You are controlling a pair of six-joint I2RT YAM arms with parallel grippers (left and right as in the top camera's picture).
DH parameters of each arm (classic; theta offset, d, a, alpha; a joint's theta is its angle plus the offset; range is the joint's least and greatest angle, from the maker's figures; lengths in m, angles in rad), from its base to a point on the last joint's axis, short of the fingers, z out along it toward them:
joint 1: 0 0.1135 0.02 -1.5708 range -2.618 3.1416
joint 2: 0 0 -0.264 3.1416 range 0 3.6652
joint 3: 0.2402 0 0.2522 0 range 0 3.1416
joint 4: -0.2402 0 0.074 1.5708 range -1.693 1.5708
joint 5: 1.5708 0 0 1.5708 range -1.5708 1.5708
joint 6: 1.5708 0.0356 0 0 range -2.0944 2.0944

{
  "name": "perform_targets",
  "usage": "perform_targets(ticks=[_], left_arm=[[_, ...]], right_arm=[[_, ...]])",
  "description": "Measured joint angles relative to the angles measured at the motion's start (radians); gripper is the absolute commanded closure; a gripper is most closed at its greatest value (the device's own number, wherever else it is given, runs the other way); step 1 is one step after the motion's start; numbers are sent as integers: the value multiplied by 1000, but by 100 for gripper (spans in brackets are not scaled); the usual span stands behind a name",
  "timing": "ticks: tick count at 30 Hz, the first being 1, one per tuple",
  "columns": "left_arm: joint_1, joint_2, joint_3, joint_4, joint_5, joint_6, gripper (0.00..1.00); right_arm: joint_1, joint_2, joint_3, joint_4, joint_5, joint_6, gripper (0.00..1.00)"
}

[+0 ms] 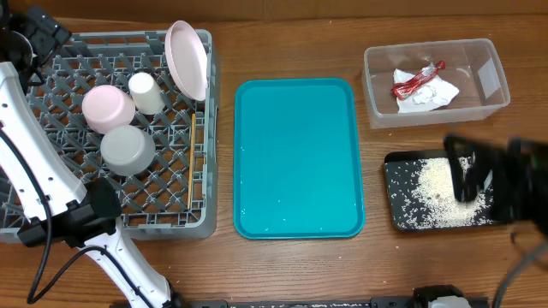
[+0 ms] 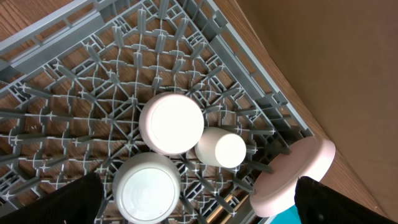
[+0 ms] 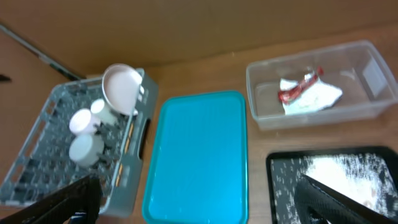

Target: Sort waste into correct bins and load items into the dishwasher

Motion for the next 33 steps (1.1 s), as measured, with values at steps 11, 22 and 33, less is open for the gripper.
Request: perform_targets(ticks=[11,22,33], left_arm=[[0,0,0,0,0,0,0],[0,0,0,0,1,0,0],[0,0,0,0,3,0,0]], right_arm=[[0,-130,-341,-2,1,-11,0],[17,-127,-403,90,-2,-91,0],[22,-391,-839,587,-5,-198,0]])
